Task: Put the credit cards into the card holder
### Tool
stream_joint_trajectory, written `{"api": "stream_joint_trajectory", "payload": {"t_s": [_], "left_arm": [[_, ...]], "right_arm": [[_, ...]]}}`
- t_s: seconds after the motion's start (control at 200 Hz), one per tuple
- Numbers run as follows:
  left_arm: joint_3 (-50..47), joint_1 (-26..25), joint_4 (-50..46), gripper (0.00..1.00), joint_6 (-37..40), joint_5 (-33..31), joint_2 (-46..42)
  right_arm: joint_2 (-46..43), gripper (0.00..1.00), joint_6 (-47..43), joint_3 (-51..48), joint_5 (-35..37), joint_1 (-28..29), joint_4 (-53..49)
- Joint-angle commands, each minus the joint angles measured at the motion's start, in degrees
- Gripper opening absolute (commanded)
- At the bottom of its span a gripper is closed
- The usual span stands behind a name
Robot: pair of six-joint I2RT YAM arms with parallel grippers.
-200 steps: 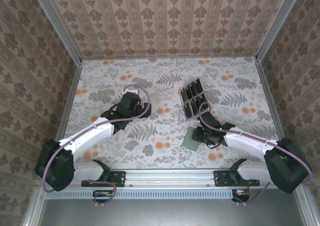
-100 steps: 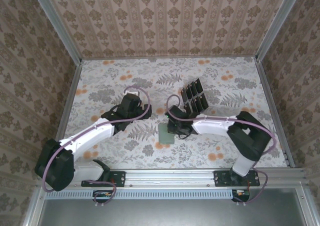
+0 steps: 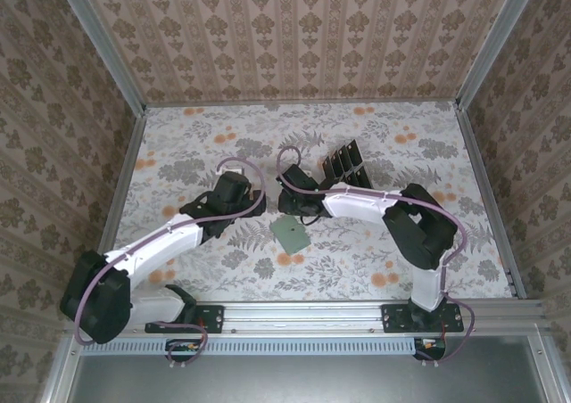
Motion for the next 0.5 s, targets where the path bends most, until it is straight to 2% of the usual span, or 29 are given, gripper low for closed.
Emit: {"api": "stream_joint_trajectory", "payload": {"t_s": [0.0, 0.115, 0.225, 0.495], "left_arm": [[-1.4, 2.1, -1.7, 1.0, -2.7, -0.1, -2.6], [-2.3, 5.1, -1.9, 1.0, -4.2, 1.7, -4.1], [-3.4, 7.8, -1.6, 1.0, -5.2, 3.6, -5.6], [-5.1, 13.0, -1.9, 1.0, -6.2, 6.8, -7.2]], "right_arm": [[-5.1, 0.45, -7.5, -1.9, -3.2, 0.4, -4.8], [-6.5, 0.5, -14.4, -2.6, -3.6, 2.0, -8.3], [-5.8, 0.49, -19.5, -1.6, -2.2, 3.8, -12.2], [0.4, 0.47, -25.2, 3.9, 7.6, 9.5, -20.0]]}}
